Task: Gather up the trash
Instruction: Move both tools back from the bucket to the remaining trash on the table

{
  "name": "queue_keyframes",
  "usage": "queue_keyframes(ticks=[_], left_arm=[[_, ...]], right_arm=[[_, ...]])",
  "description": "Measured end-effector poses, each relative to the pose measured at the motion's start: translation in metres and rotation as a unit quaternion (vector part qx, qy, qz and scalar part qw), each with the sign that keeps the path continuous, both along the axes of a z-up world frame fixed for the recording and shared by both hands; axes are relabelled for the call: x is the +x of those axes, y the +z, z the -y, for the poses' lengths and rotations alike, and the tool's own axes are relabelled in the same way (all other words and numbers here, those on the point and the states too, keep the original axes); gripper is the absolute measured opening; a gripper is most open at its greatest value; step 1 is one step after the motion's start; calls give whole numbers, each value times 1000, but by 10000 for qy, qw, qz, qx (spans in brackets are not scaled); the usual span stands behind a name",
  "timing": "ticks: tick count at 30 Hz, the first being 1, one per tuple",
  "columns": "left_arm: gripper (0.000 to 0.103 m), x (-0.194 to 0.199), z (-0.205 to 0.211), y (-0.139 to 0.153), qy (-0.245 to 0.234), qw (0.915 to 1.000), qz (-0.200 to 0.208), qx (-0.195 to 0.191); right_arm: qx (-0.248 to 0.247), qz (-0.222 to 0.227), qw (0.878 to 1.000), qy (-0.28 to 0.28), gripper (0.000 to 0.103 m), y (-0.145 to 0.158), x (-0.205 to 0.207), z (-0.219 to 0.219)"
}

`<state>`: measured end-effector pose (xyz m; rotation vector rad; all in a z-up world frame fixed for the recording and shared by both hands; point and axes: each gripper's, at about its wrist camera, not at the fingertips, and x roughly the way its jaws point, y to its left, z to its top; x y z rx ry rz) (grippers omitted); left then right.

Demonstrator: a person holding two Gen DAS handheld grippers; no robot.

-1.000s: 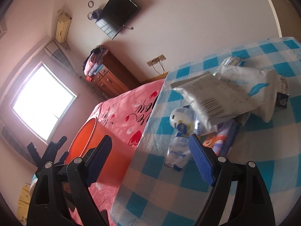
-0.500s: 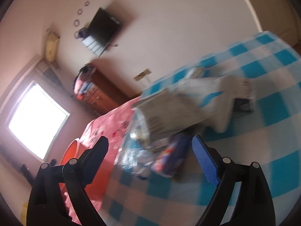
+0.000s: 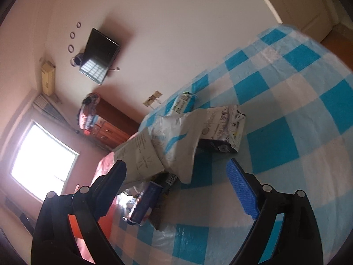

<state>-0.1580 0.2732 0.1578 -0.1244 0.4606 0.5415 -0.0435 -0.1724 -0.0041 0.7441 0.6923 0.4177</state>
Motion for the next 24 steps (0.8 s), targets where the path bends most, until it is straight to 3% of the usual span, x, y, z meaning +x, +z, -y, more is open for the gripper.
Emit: queue_keyframes(ticks=[3,8,16,18,21,24], left_arm=[[89,8,30,8,-415,9991,-60,109],[89,41,78,11,-1475,9882,-276,-311],[89,99,145,-20,-2653,9559,-1000,-773],[89,111,154,-32,-2730,9522,-1169,-723],[89,128,162,-49,-3002,9398,-1372,-881],[89,143,172,-63,-3188,9308,-1655,-676]], right_arm=[[223,107,9996,117,86,1,6,2],[374,173,9985,371,77,1,14,-2],[691,42,9954,656,77,-11,15,-2],[735,52,9943,768,77,-10,12,-5],[856,13,9910,1031,76,-11,6,-15],[984,-110,9856,1370,63,-13,1,-29]])
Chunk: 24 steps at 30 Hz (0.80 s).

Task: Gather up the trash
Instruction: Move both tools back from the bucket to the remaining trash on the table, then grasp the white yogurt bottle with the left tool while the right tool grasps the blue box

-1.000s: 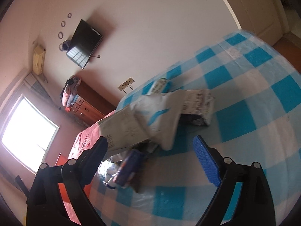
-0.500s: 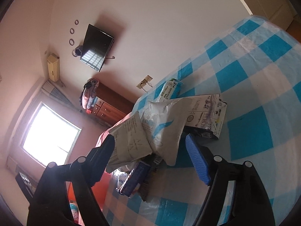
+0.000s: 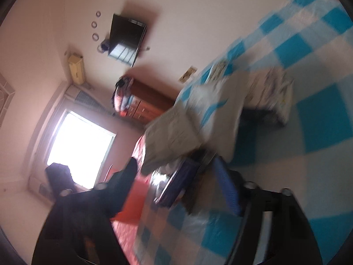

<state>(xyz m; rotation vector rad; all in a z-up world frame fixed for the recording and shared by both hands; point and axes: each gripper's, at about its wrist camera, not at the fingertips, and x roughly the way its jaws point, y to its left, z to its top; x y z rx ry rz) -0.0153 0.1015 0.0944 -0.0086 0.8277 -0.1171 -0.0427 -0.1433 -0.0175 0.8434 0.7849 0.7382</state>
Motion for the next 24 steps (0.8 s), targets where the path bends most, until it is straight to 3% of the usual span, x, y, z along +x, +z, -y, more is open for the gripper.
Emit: queue_keyframes(ticks=[4,8,20,24], left_arm=[[89,13,7,-11,-285,9992,-227,-157],[89,31,5,-21,-224,9986,-334,-339],[89,64,-5,-40,-321,9938,-335,-1011],[77,68,-6,-45,-370,9902,-344,-1306]], right_arm=[[45,-37,9993,377,60,-1,-6,-16],[60,-236,9977,628,53,-8,-8,-29],[-32,-442,9962,750,50,-19,-6,-39],[87,-450,9965,700,52,-24,-7,-38]])
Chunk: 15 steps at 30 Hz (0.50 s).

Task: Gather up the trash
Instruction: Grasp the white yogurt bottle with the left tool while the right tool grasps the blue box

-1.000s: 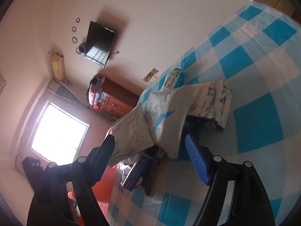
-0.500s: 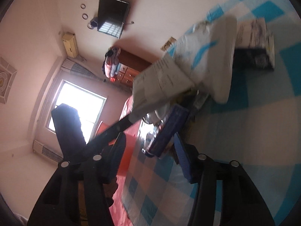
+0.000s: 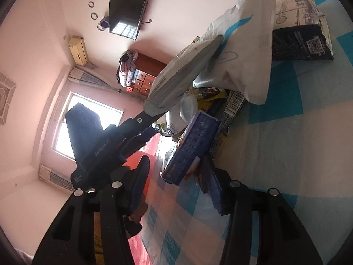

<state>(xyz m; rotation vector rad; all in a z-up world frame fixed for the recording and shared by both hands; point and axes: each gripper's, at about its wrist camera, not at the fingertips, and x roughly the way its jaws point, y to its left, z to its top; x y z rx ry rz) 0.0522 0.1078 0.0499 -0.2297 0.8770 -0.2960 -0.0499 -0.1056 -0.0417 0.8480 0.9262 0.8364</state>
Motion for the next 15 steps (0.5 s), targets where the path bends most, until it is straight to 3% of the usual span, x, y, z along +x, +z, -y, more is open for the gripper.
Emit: queue_keyframes(ticks=[5,9,15], left_arm=[[69,-1,3,-1,-22,9999,97,-124],[45,-5,-5,2,236,9994,193,-189],[44,-15,-17,0,374,9986,188,-335]], right_arm=[[-24,13,10000,29,52,-1,1,-2],[-64,11,10000,12,50,1,2,-2],[-125,-6,9999,-35,48,2,2,-4]])
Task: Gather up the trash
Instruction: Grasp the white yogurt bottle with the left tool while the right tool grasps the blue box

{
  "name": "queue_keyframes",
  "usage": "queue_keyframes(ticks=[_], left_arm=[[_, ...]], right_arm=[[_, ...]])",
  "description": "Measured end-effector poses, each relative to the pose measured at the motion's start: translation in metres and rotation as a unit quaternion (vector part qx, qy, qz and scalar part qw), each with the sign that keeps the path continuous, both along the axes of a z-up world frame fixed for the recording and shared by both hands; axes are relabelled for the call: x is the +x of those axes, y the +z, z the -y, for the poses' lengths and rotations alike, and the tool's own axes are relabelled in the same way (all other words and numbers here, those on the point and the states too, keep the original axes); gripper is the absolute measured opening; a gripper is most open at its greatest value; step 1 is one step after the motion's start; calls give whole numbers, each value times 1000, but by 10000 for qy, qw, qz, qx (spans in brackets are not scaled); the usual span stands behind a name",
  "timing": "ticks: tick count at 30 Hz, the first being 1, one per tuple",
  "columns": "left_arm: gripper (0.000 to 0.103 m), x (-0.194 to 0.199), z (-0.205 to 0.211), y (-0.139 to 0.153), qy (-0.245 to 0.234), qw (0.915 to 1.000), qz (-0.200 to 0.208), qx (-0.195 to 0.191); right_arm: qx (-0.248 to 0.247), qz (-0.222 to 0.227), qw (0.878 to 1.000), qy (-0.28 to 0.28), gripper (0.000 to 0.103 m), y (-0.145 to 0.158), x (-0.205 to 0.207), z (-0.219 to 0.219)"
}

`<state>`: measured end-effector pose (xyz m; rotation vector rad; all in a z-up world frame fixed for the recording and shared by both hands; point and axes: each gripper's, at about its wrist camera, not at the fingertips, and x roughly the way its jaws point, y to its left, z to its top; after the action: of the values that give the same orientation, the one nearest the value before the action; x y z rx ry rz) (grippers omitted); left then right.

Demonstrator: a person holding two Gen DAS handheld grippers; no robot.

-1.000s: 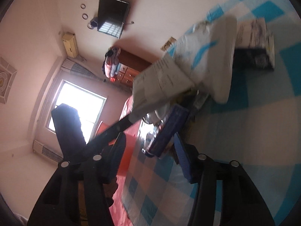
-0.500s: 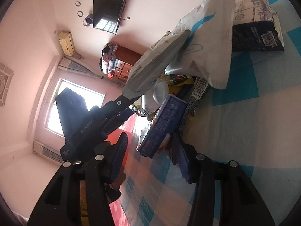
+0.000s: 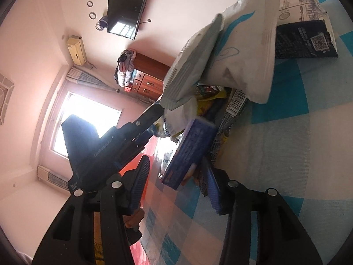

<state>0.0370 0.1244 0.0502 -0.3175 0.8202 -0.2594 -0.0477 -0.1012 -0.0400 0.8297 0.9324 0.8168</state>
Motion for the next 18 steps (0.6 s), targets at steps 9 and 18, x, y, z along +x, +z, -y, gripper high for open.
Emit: queue_keyframes(ticks=[9,18], left_arm=[[44,-28,-18,10,219,9996,170,-38],[44,-61,-37,23,393,9983,411,99]], right_arm=[[-513,71,9986,-55,32,6,0,-6],[-971,312,9948,-22,22,16,-9,-23]])
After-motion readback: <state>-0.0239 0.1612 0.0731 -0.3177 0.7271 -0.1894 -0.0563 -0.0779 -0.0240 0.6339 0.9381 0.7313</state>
